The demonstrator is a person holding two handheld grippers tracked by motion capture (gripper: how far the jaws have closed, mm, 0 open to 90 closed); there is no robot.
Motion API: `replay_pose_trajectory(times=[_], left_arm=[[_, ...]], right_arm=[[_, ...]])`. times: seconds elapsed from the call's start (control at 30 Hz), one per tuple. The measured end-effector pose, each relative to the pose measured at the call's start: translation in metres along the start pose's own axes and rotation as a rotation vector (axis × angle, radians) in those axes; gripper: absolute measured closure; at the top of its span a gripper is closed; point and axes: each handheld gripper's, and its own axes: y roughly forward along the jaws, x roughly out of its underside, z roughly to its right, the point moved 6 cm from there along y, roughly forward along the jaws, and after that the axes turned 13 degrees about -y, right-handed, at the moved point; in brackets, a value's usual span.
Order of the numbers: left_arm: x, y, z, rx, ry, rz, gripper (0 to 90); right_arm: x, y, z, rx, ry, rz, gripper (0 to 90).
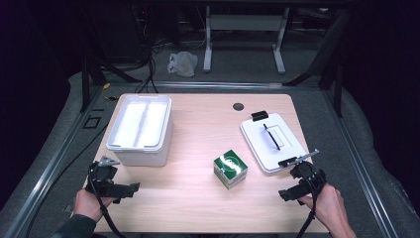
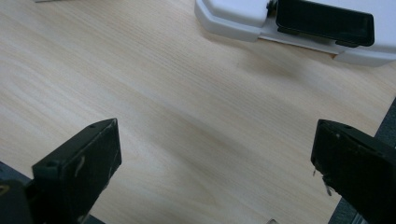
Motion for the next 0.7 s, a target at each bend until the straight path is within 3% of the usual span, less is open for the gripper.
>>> replay_pose_trajectory(times=[0.43, 0.7], left_arm=[[0.001, 0.002, -0.003, -0.009, 0.002, -0.015, 0.0], [0.003, 0.003, -0.003, -0.021, 0.007, -0.035, 0.0]], right_arm=[[-0.015, -0.005, -0.010, -0.020, -0.023, 0.001, 1.7], [-0.045, -0.012, -0.021, -0.029, -0.054, 0.020, 1.7]])
